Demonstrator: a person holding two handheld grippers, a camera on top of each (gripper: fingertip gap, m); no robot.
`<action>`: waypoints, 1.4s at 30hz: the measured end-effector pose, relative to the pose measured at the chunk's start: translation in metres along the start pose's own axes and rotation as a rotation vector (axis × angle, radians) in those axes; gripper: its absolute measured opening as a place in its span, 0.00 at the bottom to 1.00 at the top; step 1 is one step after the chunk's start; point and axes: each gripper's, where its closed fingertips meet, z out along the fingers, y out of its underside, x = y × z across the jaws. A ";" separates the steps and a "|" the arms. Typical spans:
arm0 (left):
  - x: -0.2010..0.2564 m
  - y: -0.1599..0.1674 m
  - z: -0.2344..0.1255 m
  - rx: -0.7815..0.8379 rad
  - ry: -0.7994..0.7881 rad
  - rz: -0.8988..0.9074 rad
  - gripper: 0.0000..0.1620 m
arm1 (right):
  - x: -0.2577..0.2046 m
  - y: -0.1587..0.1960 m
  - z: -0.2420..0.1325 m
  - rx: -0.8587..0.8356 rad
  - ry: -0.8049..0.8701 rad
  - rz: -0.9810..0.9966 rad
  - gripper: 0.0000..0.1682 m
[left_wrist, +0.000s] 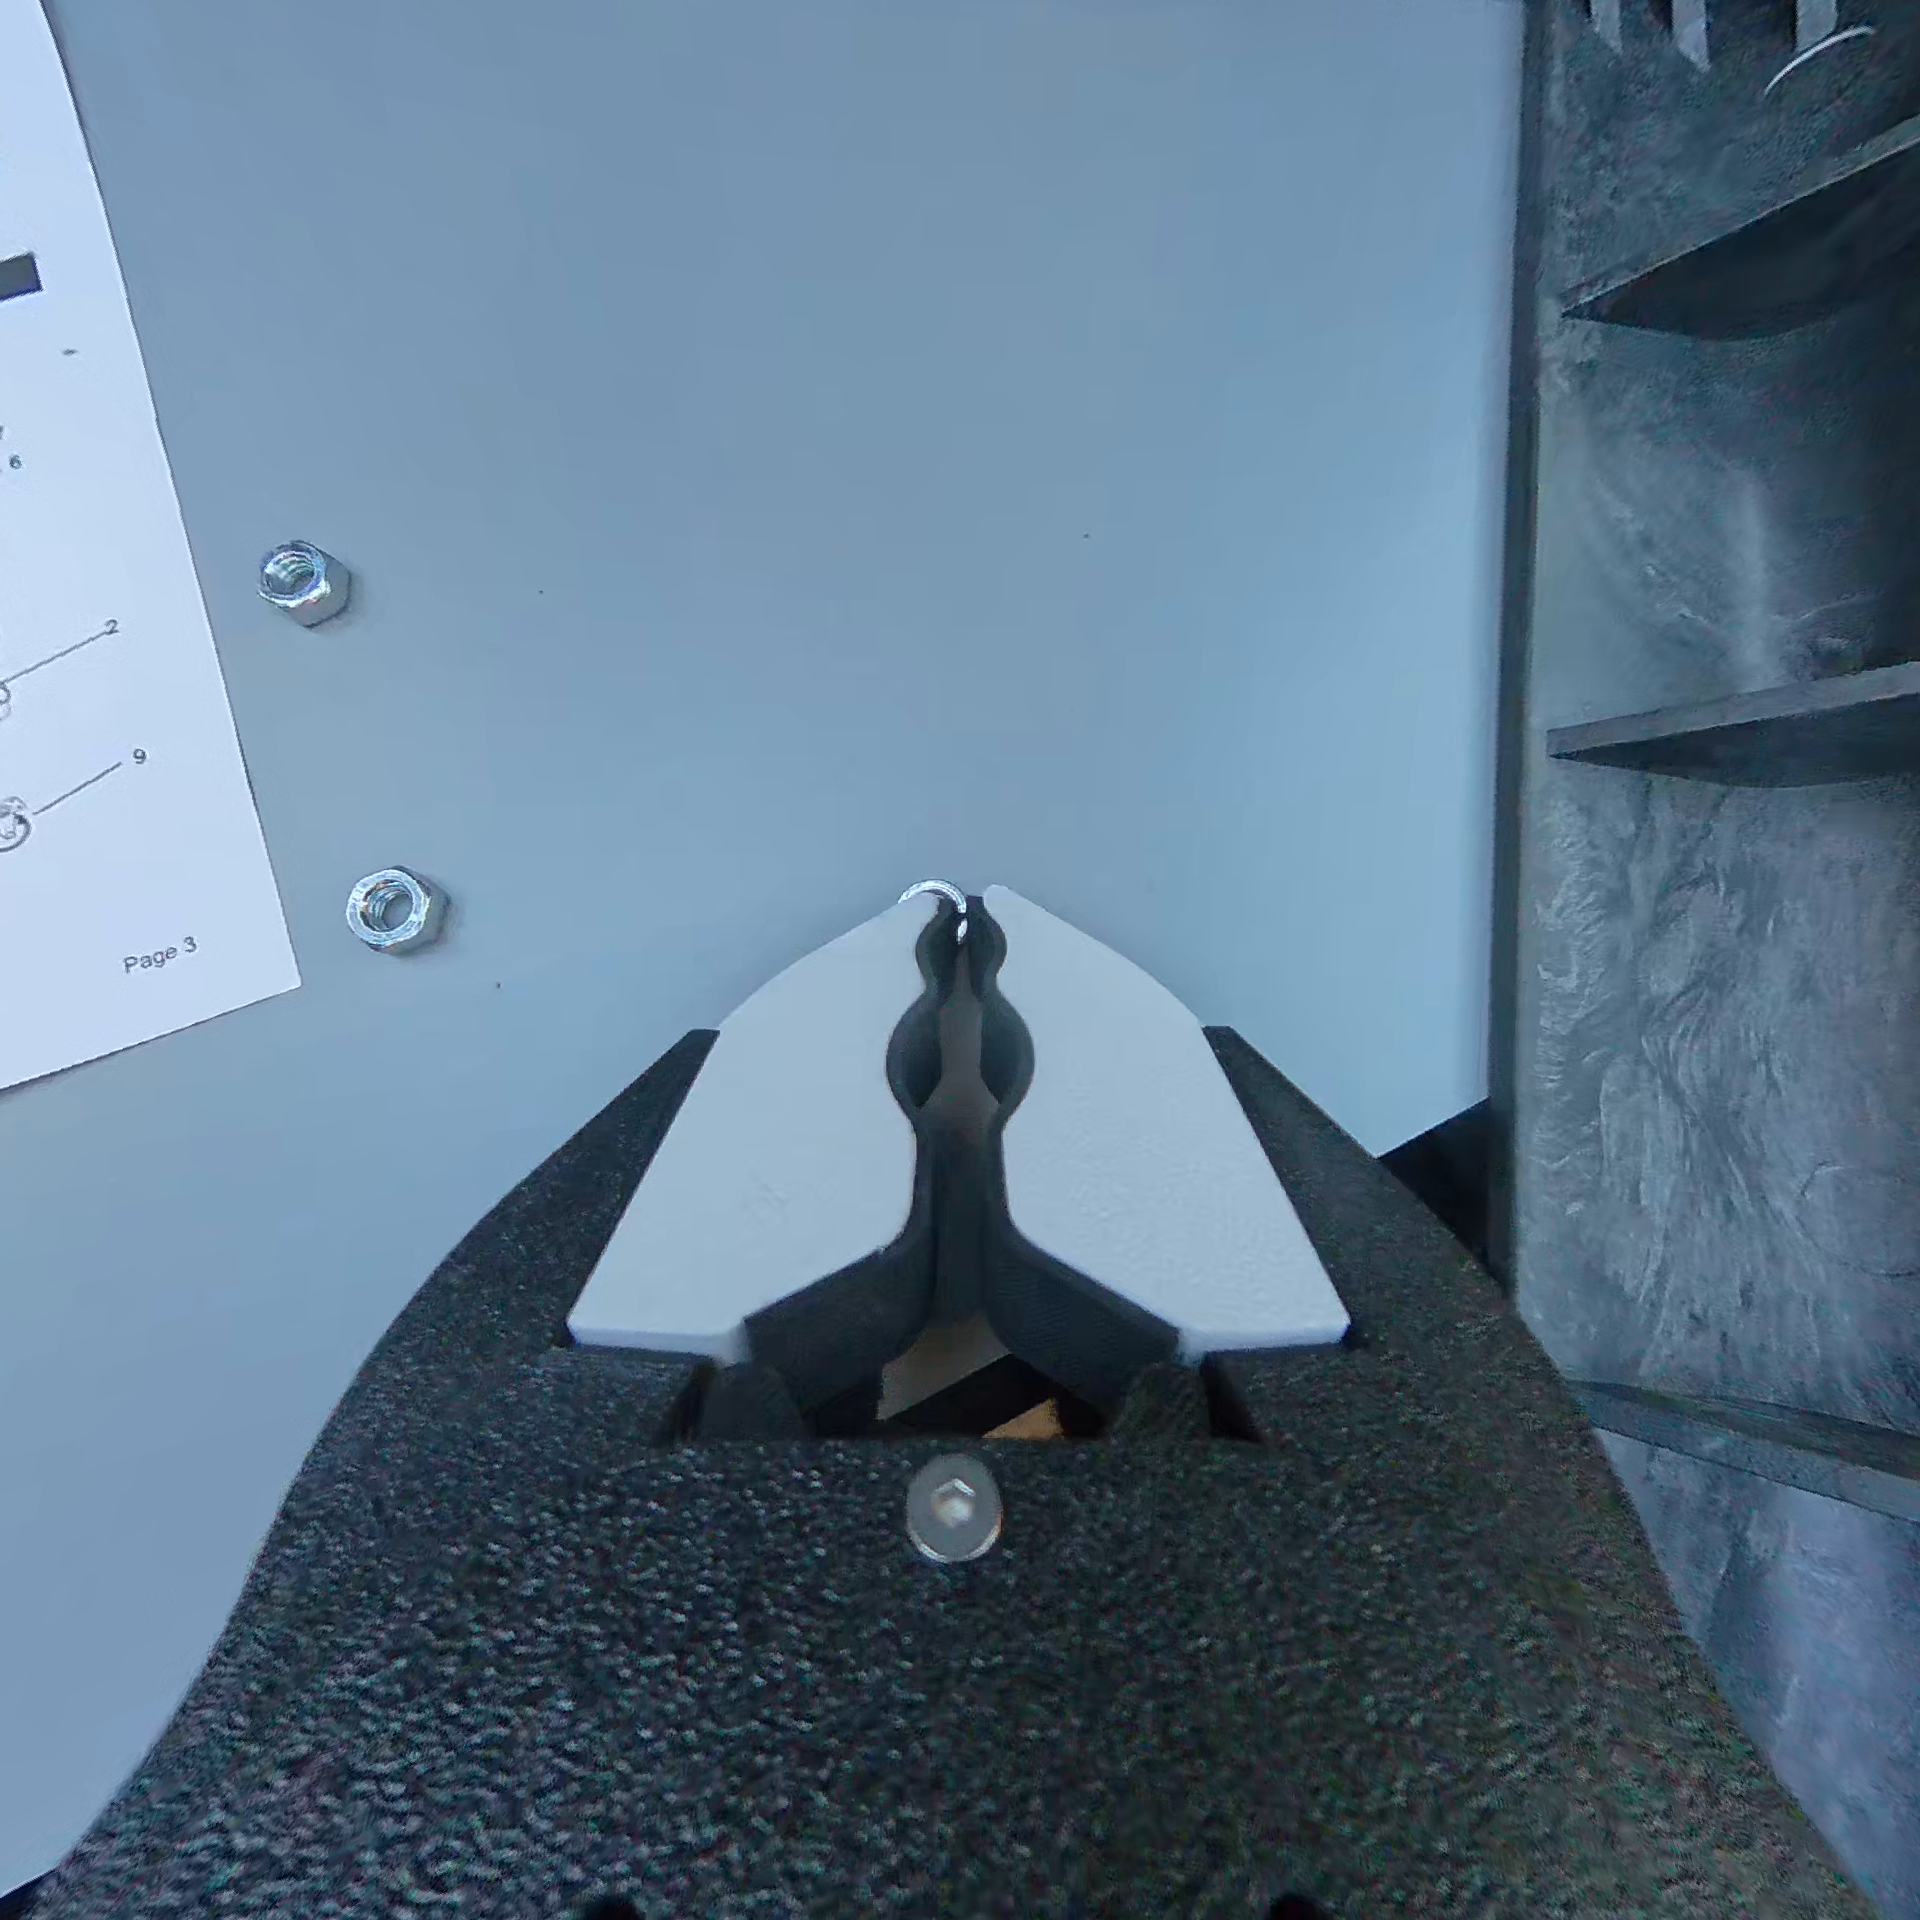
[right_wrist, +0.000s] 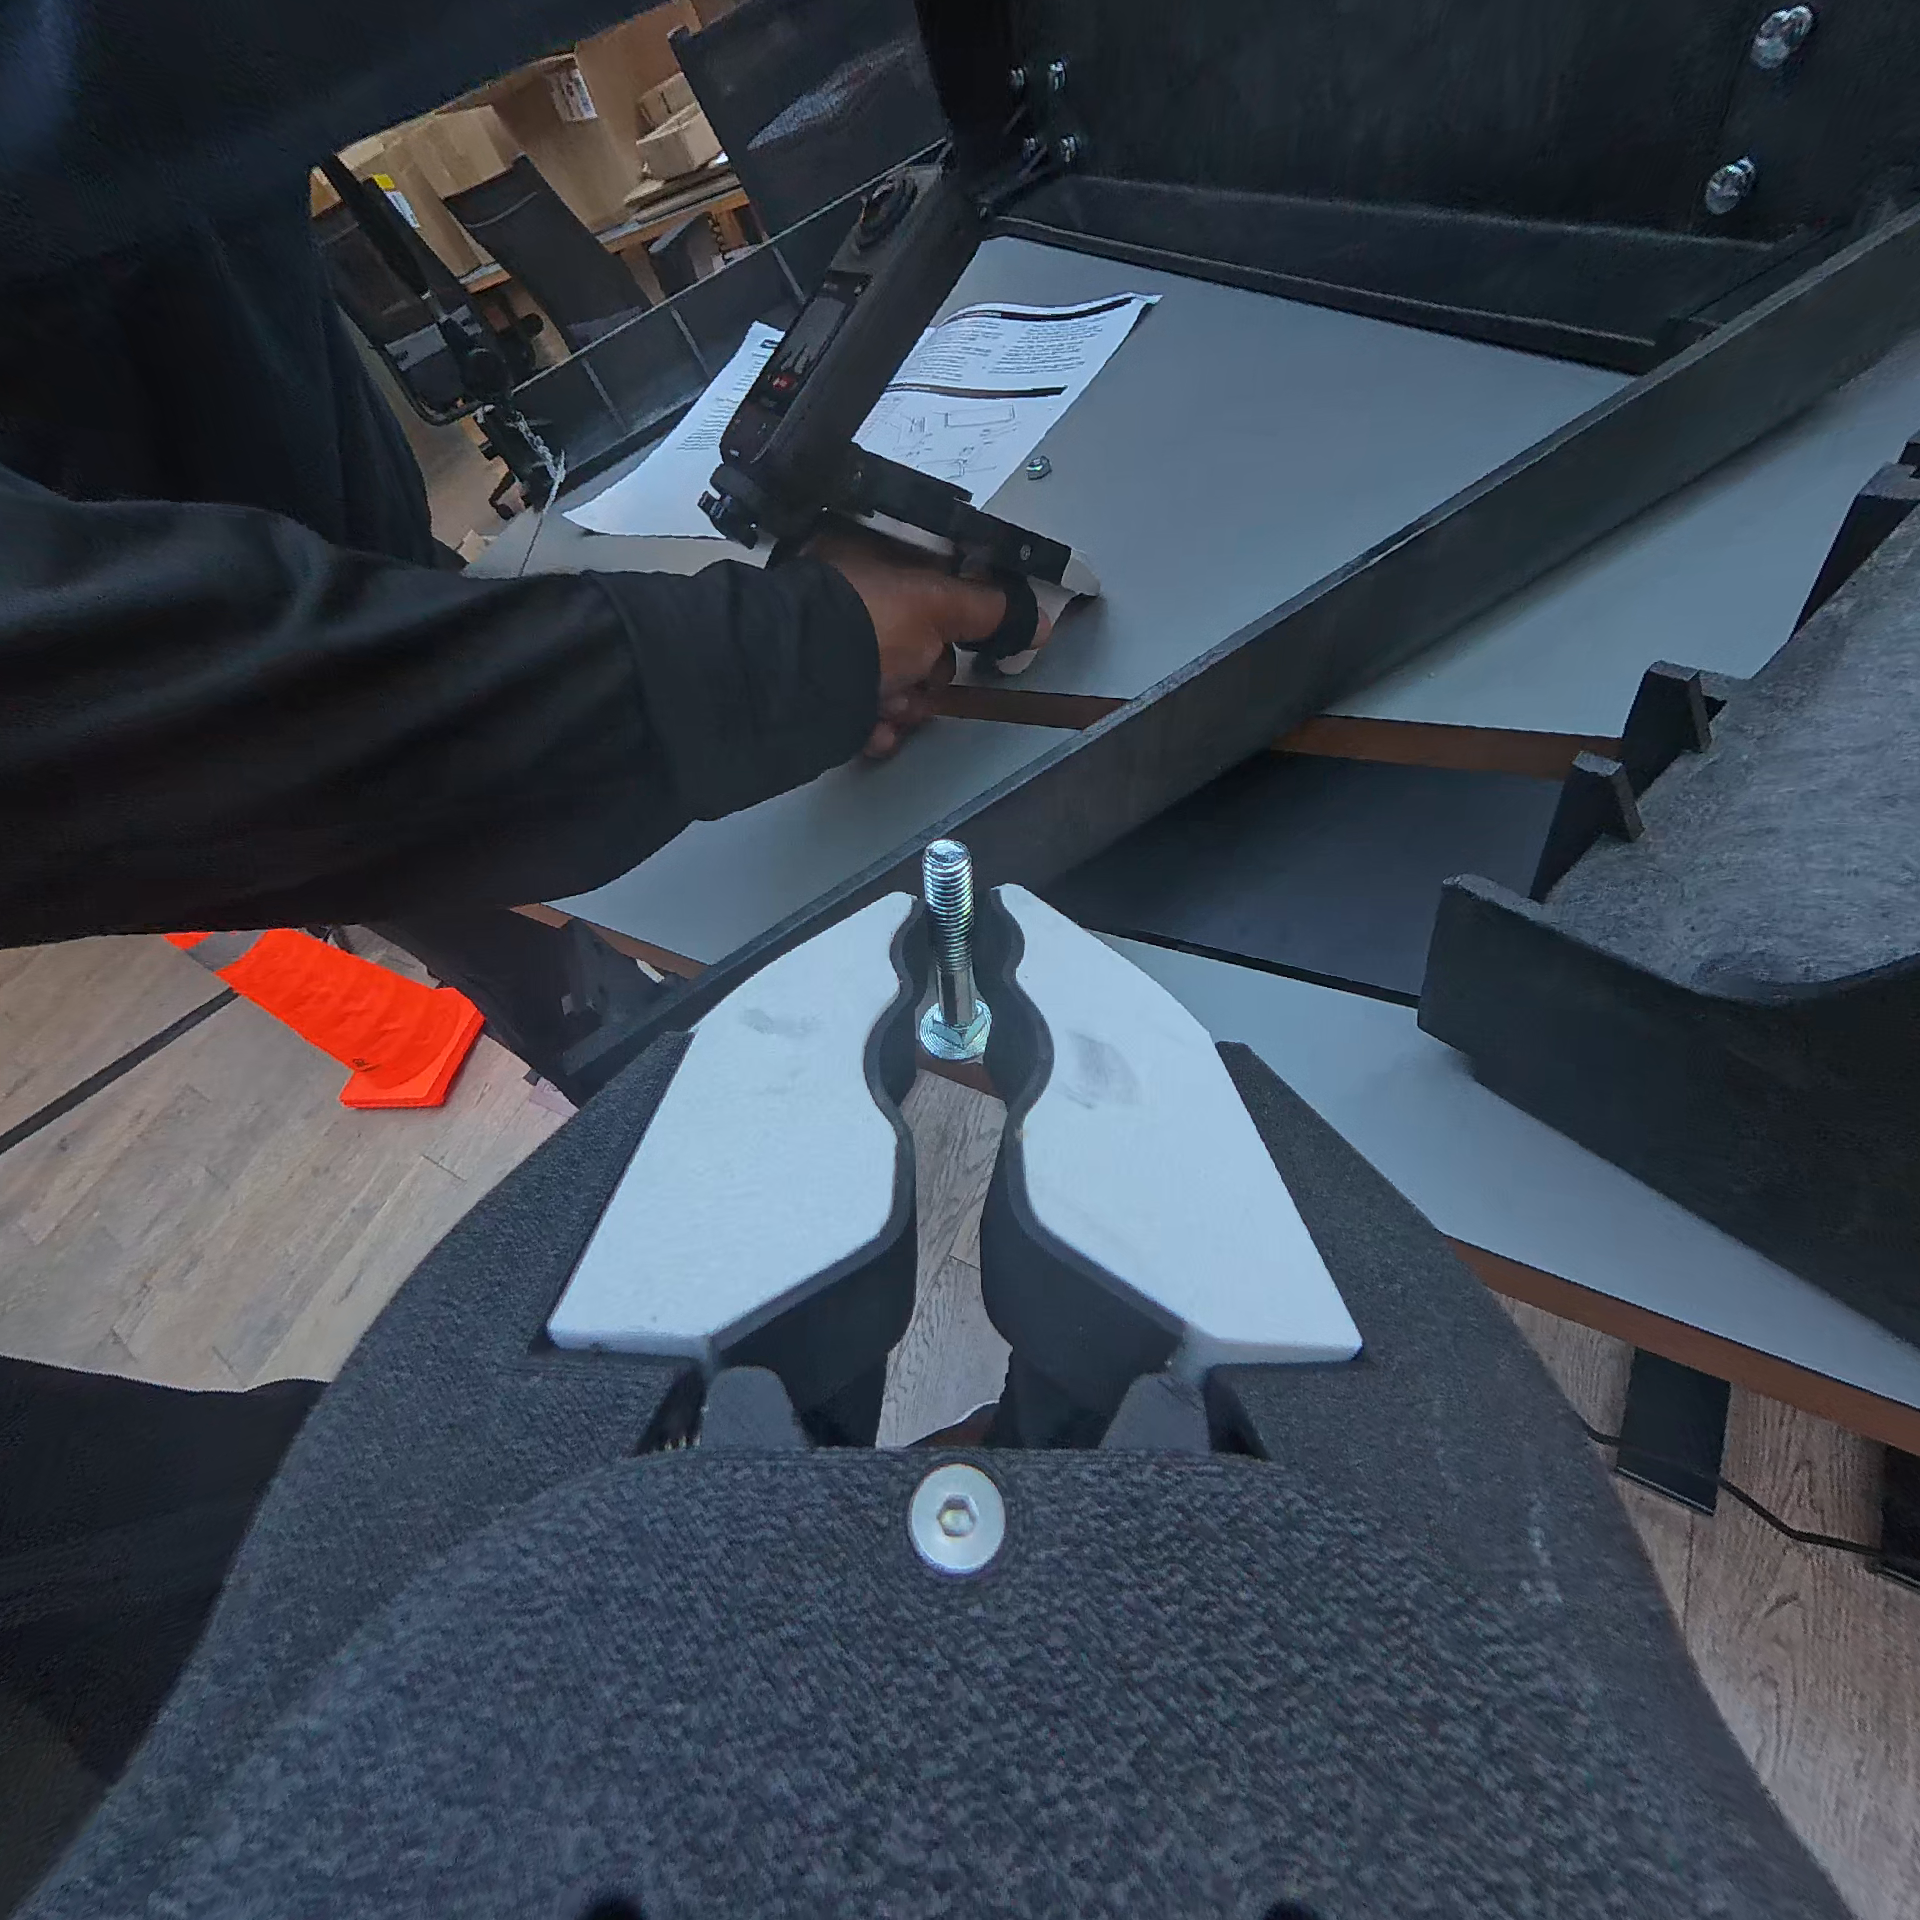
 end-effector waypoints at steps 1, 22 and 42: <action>0.001 0.000 0.000 -0.001 0.015 -0.010 0.01 | 0.000 -0.001 0.000 0.001 0.001 -0.002 0.06; 0.078 -0.034 -0.098 0.310 0.426 0.022 0.01 | 0.009 -0.019 0.006 0.050 0.002 -0.041 0.06; 0.311 -0.053 -0.237 0.415 0.864 0.141 0.01 | 0.198 -0.095 -0.120 0.176 0.218 -0.212 0.06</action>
